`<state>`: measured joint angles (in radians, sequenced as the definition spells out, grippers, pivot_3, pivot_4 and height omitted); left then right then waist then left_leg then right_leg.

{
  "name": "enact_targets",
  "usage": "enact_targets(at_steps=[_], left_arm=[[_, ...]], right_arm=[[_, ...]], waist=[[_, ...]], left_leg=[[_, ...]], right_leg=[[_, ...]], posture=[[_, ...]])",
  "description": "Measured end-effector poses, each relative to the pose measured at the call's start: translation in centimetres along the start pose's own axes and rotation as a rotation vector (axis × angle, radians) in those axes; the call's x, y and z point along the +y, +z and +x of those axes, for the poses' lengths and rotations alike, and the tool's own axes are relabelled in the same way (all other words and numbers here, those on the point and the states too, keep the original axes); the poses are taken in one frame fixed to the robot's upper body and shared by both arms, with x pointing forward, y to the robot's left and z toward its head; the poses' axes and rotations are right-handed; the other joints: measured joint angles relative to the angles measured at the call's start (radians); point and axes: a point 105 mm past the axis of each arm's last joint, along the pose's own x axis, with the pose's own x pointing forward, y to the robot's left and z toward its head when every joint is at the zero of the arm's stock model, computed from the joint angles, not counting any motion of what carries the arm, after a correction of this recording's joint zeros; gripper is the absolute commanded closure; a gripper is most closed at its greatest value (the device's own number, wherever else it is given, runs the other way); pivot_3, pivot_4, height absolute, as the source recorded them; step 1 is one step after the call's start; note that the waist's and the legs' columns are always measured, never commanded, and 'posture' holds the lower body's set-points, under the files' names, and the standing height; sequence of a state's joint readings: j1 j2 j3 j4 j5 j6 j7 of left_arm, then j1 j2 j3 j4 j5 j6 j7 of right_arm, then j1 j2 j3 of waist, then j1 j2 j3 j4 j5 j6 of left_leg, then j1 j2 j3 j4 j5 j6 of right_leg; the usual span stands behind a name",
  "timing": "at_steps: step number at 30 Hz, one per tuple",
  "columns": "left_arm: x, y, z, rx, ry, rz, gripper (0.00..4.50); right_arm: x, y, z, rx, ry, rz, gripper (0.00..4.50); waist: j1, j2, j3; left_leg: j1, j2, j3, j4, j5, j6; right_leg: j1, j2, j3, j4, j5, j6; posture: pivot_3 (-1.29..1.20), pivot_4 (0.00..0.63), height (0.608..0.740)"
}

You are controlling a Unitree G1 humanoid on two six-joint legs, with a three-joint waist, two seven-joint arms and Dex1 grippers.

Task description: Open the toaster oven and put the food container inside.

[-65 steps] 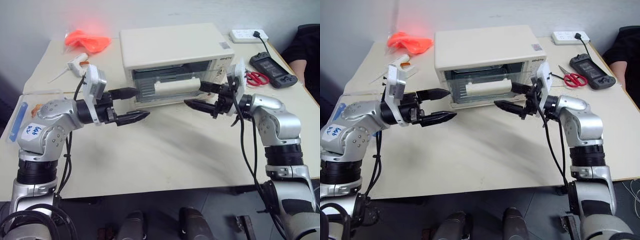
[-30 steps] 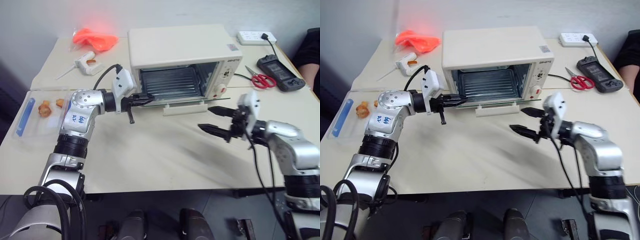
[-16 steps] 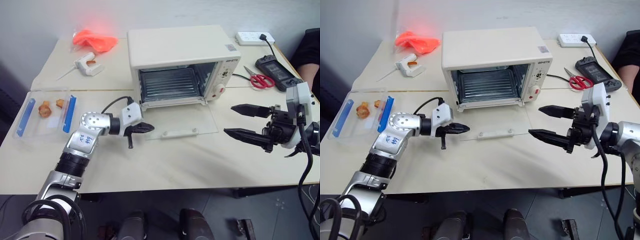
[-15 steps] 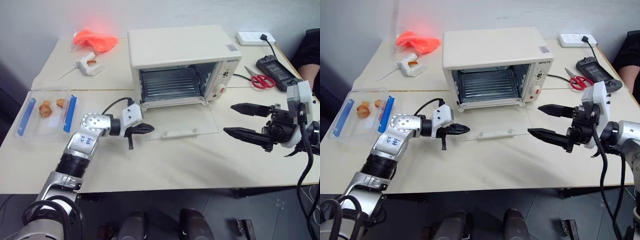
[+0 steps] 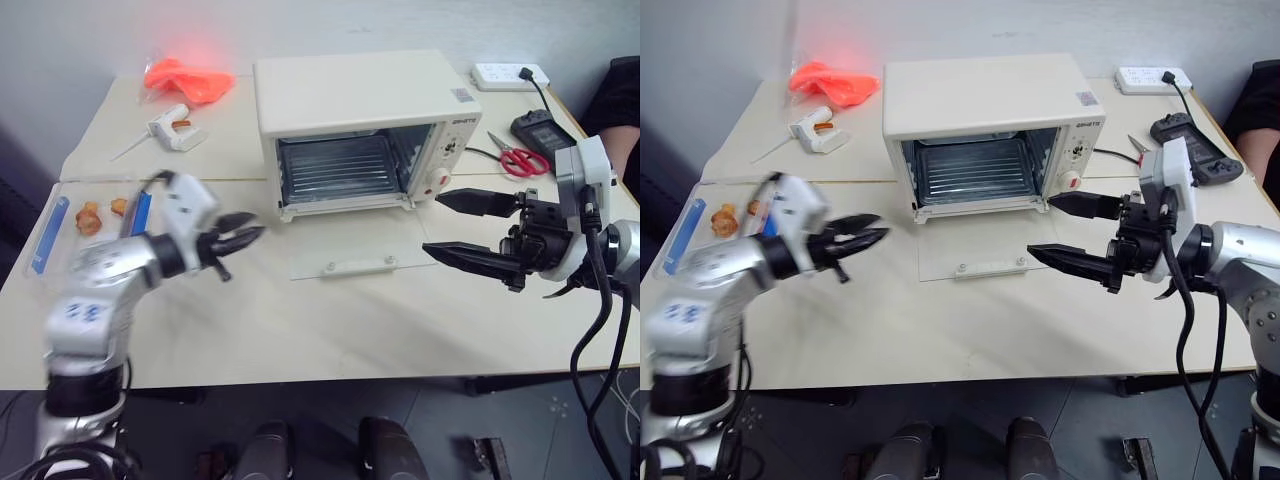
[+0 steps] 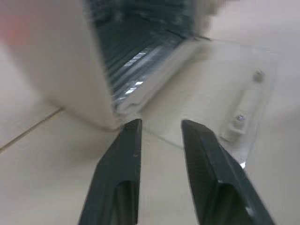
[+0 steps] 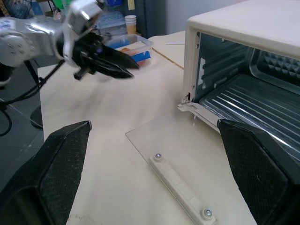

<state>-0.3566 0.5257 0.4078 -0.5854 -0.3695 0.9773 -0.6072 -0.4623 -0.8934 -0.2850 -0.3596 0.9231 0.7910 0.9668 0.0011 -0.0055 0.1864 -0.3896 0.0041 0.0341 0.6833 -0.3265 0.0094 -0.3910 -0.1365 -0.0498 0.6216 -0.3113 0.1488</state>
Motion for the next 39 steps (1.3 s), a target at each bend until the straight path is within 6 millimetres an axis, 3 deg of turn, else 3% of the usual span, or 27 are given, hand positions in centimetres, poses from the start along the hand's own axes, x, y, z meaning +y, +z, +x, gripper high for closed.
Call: enact_targets(at_steps=[5,8,10,15,21,30,34,39], left_arm=[[2.3,-1.1,-3.6,-0.018,0.444,-0.234,0.62],[4.0,-1.2,-5.9,-0.049,0.729,-0.357,0.02],[5.0,-1.2,-7.3,-0.078,0.886,-0.445,0.02],[6.4,-4.7,-10.5,0.005,1.226,-0.694,0.02],[7.7,-6.0,-10.2,0.053,1.311,-0.853,0.02],[9.9,-7.6,-8.6,0.117,1.331,-0.951,0.02],[11.2,-8.5,-8.5,0.128,1.370,-0.975,0.83],[12.0,-8.6,-8.0,0.125,1.380,-0.973,2.41]], right_arm=[[-0.9,-0.2,1.0,0.021,0.044,-0.006,0.00],[-1.8,-0.1,1.5,0.025,0.049,-0.005,0.00],[-1.9,-0.1,1.8,0.027,0.064,-0.005,0.00],[-1.9,0.3,2.2,0.024,0.093,-0.035,0.00],[-1.2,0.5,2.4,0.026,0.120,-0.062,0.00],[-0.3,0.2,2.1,0.025,0.104,-0.052,0.00],[-0.2,0.1,1.8,0.021,0.078,-0.045,0.00],[-0.1,0.6,1.6,0.003,0.057,-0.048,0.00]], waist=[[0.012,-0.003,0.001],[0.020,-0.006,0.002],[0.023,-0.007,0.002],[0.024,-0.011,0.004],[0.024,-0.013,0.004],[0.022,-0.014,0.005],[0.024,-0.014,0.005],[0.023,-0.015,0.005]], left_leg=[[0.000,-0.002,-0.001,0.001,0.001,0.000],[0.000,-0.004,-0.001,0.001,0.001,0.000],[0.000,-0.005,-0.001,0.001,0.001,-0.001],[-0.001,-0.004,-0.001,0.000,0.000,-0.002],[-0.001,-0.004,0.000,0.000,0.000,-0.003],[-0.001,-0.004,0.000,0.000,-0.001,-0.004],[-0.001,-0.003,0.000,0.000,-0.001,-0.004],[-0.001,-0.003,0.001,0.000,-0.002,-0.005]], right_leg=[[0.001,0.000,0.000,0.000,0.001,0.001],[0.000,0.001,0.000,0.000,0.001,0.000],[0.000,0.001,0.000,-0.001,0.001,0.000],[-0.001,0.002,-0.001,-0.001,0.001,0.000],[-0.001,0.002,-0.001,-0.001,0.001,0.000],[-0.002,0.002,-0.001,-0.001,0.001,-0.001],[-0.003,0.002,-0.001,-0.001,0.001,-0.001],[-0.003,0.002,-0.001,-0.001,0.001,-0.001]], posture=[[0.00,0.150,0.740],[0.00,0.150,0.740],[0.00,0.150,0.740],[0.00,0.150,0.740],[0.00,0.150,0.740],[0.00,0.150,0.740],[0.00,0.150,0.740],[0.00,0.150,0.740]])
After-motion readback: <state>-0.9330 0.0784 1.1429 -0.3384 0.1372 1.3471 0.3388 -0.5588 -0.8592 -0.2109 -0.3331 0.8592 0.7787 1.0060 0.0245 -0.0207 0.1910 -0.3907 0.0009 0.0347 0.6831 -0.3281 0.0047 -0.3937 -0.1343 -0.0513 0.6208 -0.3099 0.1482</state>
